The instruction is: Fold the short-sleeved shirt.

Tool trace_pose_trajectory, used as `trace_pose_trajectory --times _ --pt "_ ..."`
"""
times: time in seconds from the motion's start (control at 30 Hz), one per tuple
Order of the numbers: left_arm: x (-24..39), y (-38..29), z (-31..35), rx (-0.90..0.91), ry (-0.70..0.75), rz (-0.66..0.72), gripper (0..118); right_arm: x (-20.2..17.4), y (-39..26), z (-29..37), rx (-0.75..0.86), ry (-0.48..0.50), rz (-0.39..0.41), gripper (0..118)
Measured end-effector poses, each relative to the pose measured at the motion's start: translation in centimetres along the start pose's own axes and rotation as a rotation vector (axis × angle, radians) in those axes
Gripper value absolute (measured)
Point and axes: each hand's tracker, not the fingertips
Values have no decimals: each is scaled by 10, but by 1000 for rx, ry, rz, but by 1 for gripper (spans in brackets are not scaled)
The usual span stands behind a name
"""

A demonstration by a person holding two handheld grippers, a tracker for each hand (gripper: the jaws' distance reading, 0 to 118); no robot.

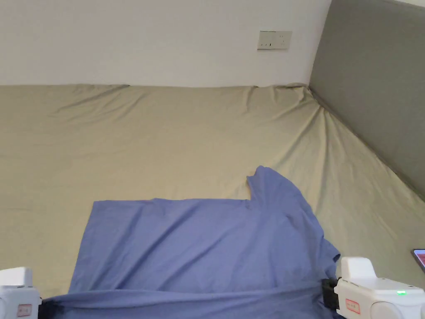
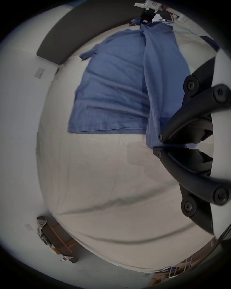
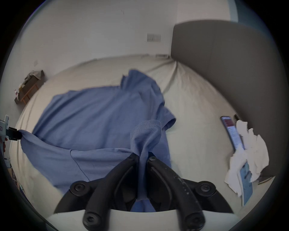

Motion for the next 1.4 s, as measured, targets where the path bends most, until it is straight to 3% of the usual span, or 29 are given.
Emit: trace_pose_trajectory --times 0.07,0.1,0.13,0.17,0.2,0.23,0.27,0.3,0.37,0.43,0.47,0.53,0.57,0.63,0.7,0.77,0.97,1.0,1.07,1.1,1.13,1.3,1.37,1.4 --pt "3 6 -19 -1 10 -5 3 -1 2 -15 1 -5 12 12" --pt "5 8 -26 -15 21 -14 4 -1 3 -18 4 -3 14 19" --pt "2 9 -34 -15 33 -20 8 -1 3 -17 17 -7 16 33" --pt "-1 10 -39 -5 35 -27 21 -1 3 -13 48 -22 19 52" --pt "-2 8 -36 27 44 -48 53 0 1 -6 85 -50 21 79" --pt "-2 6 -27 89 45 -68 80 3 0 4 124 -70 15 89" --pt "-4 3 -15 138 37 -75 100 5 -1 17 168 -87 2 90" --pt "-7 -5 6 226 16 -44 112 6 -5 38 250 -99 -19 90" --pt "-10 -23 48 414 -59 -11 109 6 -18 80 411 -87 -49 90" --pt "-6 -52 95 620 -114 -10 99 1 -36 126 521 -80 -71 83" --pt "-4 -66 111 691 -137 -24 89 -2 -45 142 565 -74 -81 73" --pt "5 -97 142 822 -170 -57 55 -11 -69 174 636 -71 -76 19" --pt "13 -110 152 863 -176 -79 42 -16 -79 184 656 -71 -74 11" --pt "23 -135 168 909 -194 -115 36 -28 -103 203 704 -119 -53 6" --pt "36 -148 174 890 -167 -133 0 -32 -117 213 653 -79 -36 3" --pt "40 -155 173 774 -256 -166 0 -36 -128 217 627 -73 -40 1" --pt "33 -145 137 632 -161 -53 4 -37 -141 221 552 -44 -47 1" --pt "26 -134 126 576 -140 -19 30 -35 -141 220 541 -41 -51 1" --pt "12 -110 95 431 -122 49 98 -35 -141 217 528 -39 -54 1" --pt "4 -100 73 350 -131 83 118 -34 -141 215 520 -39 -55 1" --pt "-1 -92 54 290 -122 111 116 -34 -140 212 511 -38 -59 1" --pt "-10 -77 -17 67 -107 151 74 -32 -143 193 436 -35 -84 4" --pt "-10 -75 -24 85 -123 180 62 -28 -143 176 365 -52 -89 27" --pt "-7 -73 -19 94 -115 176 42 -24 -142 166 309 -46 -103 57"
